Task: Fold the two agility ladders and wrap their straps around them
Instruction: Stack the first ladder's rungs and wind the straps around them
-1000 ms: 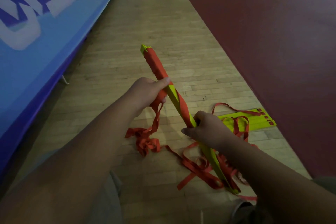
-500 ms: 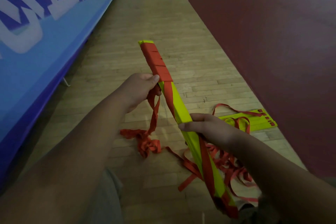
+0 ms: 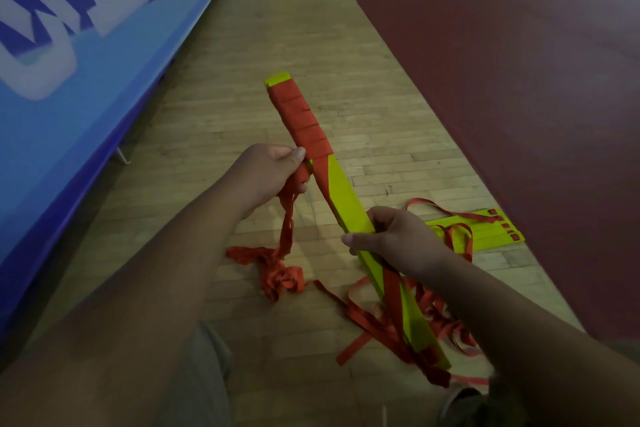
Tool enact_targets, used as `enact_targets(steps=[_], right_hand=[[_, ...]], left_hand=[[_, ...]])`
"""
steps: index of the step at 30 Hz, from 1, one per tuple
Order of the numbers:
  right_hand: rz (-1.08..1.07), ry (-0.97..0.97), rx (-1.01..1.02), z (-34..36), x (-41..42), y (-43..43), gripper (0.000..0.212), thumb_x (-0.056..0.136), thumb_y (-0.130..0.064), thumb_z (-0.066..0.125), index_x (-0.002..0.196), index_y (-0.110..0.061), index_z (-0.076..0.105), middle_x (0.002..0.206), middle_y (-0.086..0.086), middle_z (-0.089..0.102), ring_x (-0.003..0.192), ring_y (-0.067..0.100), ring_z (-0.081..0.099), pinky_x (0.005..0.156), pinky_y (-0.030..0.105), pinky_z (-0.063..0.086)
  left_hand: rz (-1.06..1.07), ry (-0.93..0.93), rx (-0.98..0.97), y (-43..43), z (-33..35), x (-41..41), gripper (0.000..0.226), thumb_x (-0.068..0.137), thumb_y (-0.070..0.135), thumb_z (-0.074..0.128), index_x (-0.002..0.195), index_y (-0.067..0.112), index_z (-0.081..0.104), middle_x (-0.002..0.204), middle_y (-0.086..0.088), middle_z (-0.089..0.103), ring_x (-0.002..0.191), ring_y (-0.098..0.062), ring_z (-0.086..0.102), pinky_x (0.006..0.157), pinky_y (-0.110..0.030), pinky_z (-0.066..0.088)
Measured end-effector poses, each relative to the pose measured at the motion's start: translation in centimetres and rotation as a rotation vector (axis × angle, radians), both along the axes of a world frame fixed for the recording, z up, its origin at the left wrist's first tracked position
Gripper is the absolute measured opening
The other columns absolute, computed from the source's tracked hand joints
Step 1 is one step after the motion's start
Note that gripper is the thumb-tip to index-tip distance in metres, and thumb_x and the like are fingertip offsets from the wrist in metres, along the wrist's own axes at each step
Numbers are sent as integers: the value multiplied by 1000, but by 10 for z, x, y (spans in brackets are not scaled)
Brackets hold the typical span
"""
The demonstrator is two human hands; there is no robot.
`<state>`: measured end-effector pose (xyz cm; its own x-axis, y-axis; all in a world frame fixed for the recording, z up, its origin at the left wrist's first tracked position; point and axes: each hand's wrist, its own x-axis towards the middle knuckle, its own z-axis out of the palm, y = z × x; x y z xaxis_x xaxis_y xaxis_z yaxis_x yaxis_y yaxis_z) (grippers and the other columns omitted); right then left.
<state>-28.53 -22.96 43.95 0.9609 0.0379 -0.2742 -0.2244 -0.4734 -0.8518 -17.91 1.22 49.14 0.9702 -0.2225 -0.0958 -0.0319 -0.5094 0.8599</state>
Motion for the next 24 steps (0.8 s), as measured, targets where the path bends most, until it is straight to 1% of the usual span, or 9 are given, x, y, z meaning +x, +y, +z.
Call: enact_targets(steps=[3, 6, 8, 11, 13, 15, 19, 22, 24], right_hand=[[-22, -20, -78, -4, 1, 1, 24, 89, -44, 90, 95, -25, 77, 87, -7, 83, 79, 12, 76, 75, 33, 56], [-65, -47, -157, -12, 2, 1, 28, 85, -47, 93, 91, -28, 74, 85, -4, 80, 77, 13, 76, 69, 32, 57], [-77, -66, -198, -14, 3, 1, 30, 84, -49, 93, 92, -30, 72, 84, -4, 78, 74, 12, 76, 68, 34, 60], [-45, -129, -315, -19, 1, 1, 32, 86, -51, 90, 94, -32, 67, 83, -7, 74, 74, 14, 73, 70, 40, 61], [-16, -176, -375, -22, -1, 2, 33, 87, -52, 87, 92, -32, 61, 79, -8, 71, 72, 13, 69, 68, 40, 59], [6, -217, -416, -25, -3, 6, 37, 88, -50, 85, 86, -31, 54, 74, -7, 67, 70, 14, 65, 65, 40, 56], [35, -218, -461, -26, -5, 12, 41, 88, -46, 84, 82, -25, 49, 73, -5, 63, 70, 19, 62, 63, 41, 53], [32, -160, -416, -22, -4, 12, 38, 88, -49, 85, 87, -27, 54, 80, -4, 66, 73, 18, 65, 67, 43, 58], [45, -102, -341, -20, -1, 10, 34, 90, -52, 84, 94, -30, 58, 87, -5, 68, 78, 16, 67, 67, 39, 56]], left_hand=[[-9, 26, -2, 0, 0, -1, 41, 113, 43, 55, 98, 17, 83, 84, -4, 83, 91, -26, 81, 87, -41, 61], [-11, 86, -19, -1, 1, -1, 39, 113, 41, 56, 102, 15, 83, 86, -8, 83, 84, -18, 82, 79, -36, 59], [-25, 111, -35, -3, 1, -3, 41, 112, 44, 57, 100, 14, 83, 86, -8, 83, 81, -17, 81, 82, -38, 60], [-22, 140, -38, -8, 2, -7, 54, 106, 60, 59, 97, 14, 84, 86, -8, 84, 86, -19, 82, 86, -40, 62], [22, 147, 17, -13, 0, -10, 63, 99, 73, 59, 95, 16, 85, 82, -4, 83, 83, -16, 82, 84, -37, 61], [64, 121, 102, -19, -4, -13, 70, 92, 83, 60, 89, 17, 85, 76, 0, 82, 80, -14, 81, 88, -40, 63], [75, 134, 100, -24, -7, -14, 61, 91, 74, 68, 84, 15, 86, 74, 0, 82, 78, -16, 81, 96, -48, 64], [47, 171, 12, -22, -4, -10, 54, 91, 67, 73, 90, 15, 86, 78, -6, 83, 82, -21, 82, 98, -49, 63], [41, 181, -38, -18, -3, -7, 52, 92, 65, 74, 95, 14, 86, 83, -9, 83, 87, -25, 83, 97, -48, 62]])
